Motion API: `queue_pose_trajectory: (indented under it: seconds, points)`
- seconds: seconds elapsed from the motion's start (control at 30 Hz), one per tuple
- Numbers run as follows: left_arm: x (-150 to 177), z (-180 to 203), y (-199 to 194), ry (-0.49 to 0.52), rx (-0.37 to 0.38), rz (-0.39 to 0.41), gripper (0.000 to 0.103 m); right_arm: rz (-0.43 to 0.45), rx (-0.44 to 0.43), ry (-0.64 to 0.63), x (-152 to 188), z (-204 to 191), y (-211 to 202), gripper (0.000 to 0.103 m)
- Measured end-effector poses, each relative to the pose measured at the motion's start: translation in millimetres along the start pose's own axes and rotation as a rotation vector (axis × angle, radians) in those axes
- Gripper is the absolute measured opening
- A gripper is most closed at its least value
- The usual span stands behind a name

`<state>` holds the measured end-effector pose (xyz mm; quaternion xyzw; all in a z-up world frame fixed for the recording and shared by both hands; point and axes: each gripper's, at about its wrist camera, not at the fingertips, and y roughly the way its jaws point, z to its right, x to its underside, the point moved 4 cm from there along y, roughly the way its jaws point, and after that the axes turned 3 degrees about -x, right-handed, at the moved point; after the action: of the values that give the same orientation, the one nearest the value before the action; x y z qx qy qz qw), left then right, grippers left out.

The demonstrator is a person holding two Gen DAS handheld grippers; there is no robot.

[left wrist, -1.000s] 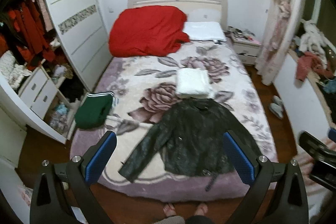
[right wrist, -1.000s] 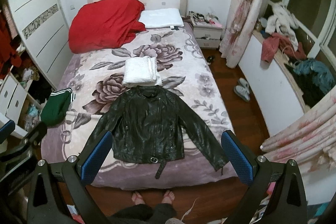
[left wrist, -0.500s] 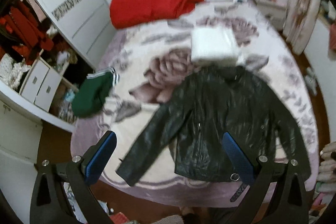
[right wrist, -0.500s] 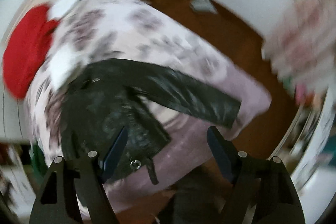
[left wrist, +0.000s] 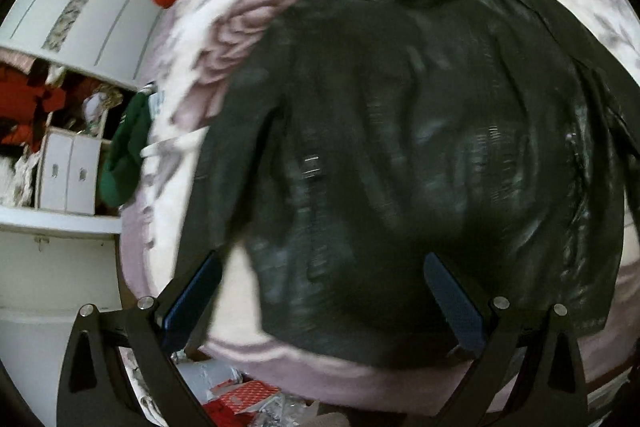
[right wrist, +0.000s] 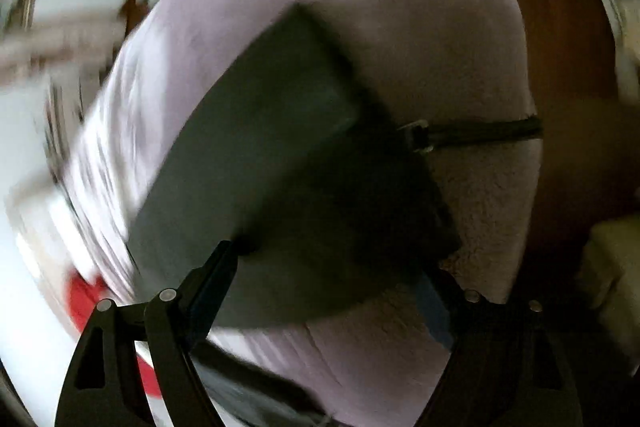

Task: Fold large clothes
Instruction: 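Grasp the jacket sleeve cuff with the right gripper and lift it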

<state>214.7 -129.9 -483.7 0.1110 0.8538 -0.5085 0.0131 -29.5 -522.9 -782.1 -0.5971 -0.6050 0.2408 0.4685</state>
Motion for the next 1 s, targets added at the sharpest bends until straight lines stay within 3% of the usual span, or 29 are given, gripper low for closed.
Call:
queue_pose_trajectory:
  seconds: [0.03,0.1,0.17,0.3,0.37,0.47,0.5,0.53,0.57,0.6,0.73,0.83,0.9,0.97,1.0]
  points:
    - [-6,14,2,0.014,0.013,0.006,0.103,0.024,0.006,0.010,5,4,-1,0.084]
    - [-22,41,1,0.048,0.037,0.030,0.103,0.051,0.029,-0.001,16,4,-7,0.064]
    - [-35,64,-7,0.064,0.069,0.070,0.103,0.062,0.004,-0.051,27,-5,-17,0.025]
    - [-61,104,-21,0.094,0.126,0.128,0.103,0.144,-0.044,-0.256,30,-45,-40,0.020]
    - [-71,121,-23,0.096,0.146,0.145,0.103,0.183,-0.087,-0.291,27,-68,-52,0.018]
    - [-85,141,-18,0.091,0.157,0.150,0.103,0.141,-0.097,-0.349,11,-83,-37,0.020]
    - [-89,147,-13,0.091,0.157,0.144,0.103,0.110,-0.060,-0.341,9,-73,-22,0.023]
    - [-92,152,-9,0.095,0.152,0.136,0.103,0.068,-0.055,-0.301,5,-66,-8,0.033]
    - [-95,158,-3,0.102,0.146,0.128,0.103,0.030,-0.077,-0.253,1,-61,5,0.049]
    - [-97,164,4,0.108,0.136,0.116,0.103,-0.002,-0.129,-0.184,1,-50,19,0.054]
    - [-105,176,29,0.093,0.151,0.073,0.103,0.019,-0.277,-0.058,-6,-47,48,0.059]
    - [-107,176,37,0.080,0.171,0.067,0.103,0.057,-0.288,-0.070,2,-52,57,0.064]
    - [-106,174,37,0.074,0.183,0.078,0.103,0.078,-0.260,-0.093,-1,-58,56,0.059]
    - [-103,169,36,0.069,0.202,0.091,0.103,0.103,-0.251,-0.110,3,-62,53,0.011]
    - [-102,165,37,0.064,0.209,0.090,0.103,0.104,-0.272,-0.120,-1,-62,36,0.007]
